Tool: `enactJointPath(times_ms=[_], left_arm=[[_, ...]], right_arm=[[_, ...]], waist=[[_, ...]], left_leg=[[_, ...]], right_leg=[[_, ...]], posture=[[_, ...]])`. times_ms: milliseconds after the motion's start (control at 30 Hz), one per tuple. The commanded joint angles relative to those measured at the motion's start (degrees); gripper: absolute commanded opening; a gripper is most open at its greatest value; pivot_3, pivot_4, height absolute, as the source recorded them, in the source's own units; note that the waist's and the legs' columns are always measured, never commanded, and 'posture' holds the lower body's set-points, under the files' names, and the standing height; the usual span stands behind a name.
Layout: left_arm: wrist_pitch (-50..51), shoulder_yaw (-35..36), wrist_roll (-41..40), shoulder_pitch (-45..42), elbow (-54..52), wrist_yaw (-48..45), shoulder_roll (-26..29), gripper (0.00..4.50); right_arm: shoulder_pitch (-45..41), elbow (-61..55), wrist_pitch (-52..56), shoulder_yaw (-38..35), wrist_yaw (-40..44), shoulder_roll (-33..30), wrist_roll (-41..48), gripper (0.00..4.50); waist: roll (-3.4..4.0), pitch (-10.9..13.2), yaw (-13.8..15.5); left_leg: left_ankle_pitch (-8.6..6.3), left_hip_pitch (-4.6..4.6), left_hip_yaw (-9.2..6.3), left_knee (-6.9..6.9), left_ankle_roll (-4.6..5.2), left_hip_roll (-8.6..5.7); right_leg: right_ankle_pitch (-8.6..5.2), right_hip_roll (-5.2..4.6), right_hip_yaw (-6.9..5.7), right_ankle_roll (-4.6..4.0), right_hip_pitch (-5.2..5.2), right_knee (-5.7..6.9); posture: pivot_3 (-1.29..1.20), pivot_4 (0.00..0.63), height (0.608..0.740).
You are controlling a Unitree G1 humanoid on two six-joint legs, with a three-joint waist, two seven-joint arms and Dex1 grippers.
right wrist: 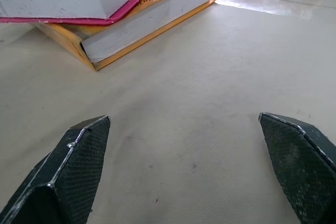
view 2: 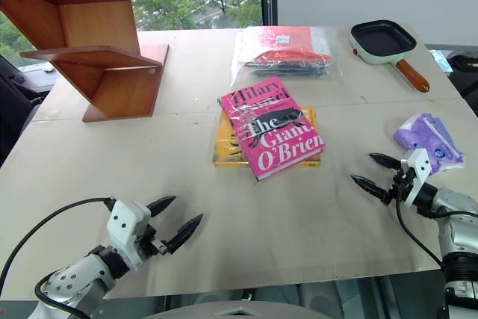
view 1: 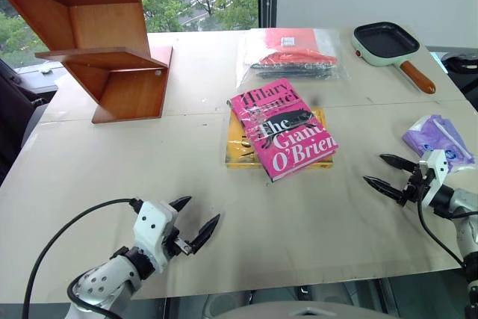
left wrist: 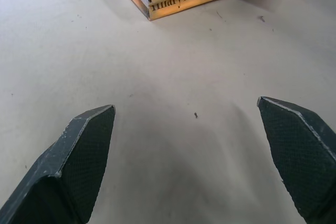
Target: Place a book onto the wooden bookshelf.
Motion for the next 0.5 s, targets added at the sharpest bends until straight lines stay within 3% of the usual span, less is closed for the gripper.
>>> enactJointPath(times_ms=[33,67,167,400,500], left_arm=[[-1.0,1.9,-1.6,-0.7,-1.8,-0.8,0.9,4.48],[-1.1,2.5,-2.4,-1.0,-1.9,-1.5,1.2,4.48],[-2.0,5.2,-5.6,-1.9,-2.5,-4.9,3.2,4.50],[3.3,14.0,-16.9,-5.3,-2.6,-14.7,13.8,4.50],[4.8,16.4,-19.9,-7.4,-2.0,-16.9,16.6,4.50]], right_arm=[[-0.8,-2.9,0.9,-0.9,-0.5,-0.5,0.8,4.50],[-1.2,-3.5,1.6,-1.0,-0.8,-0.5,1.1,4.50],[-3.8,-3.4,3.1,-1.3,-1.8,-0.7,1.5,3.65],[-18.2,6.7,1.9,1.1,-4.5,-0.4,-3.2,0.18],[-25.2,11.5,1.4,4.0,-4.6,1.6,-5.8,0.07]], waist=[[0.00,0.0,0.0],[0.00,0.0,0.0],[0.03,0.0,-0.2],[0.07,0.1,-0.5],[0.05,0.1,-0.8]], left_leg=[[0.00,0.00,0.00,0.00,0.00,0.00],[0.00,0.00,0.00,0.00,0.00,0.00],[0.00,0.01,0.02,0.00,0.00,0.00],[0.02,0.02,0.08,0.03,-0.02,0.01],[0.15,0.01,0.08,0.00,-0.25,0.01]], right_leg=[[0.00,0.00,-0.01,0.00,0.00,0.00],[0.00,0.00,-0.01,0.00,0.00,0.01],[0.00,0.01,0.00,0.00,-0.02,0.02],[0.02,0.09,-0.04,-0.03,-0.06,0.08],[0.05,0.25,-0.07,-0.01,-0.06,0.04]], posture=[[0.00,0.150,0.740],[0.00,0.150,0.740],[0.00,0.150,0.740],[0.00,0.150,0.740],[0.00,0.150,0.740]])
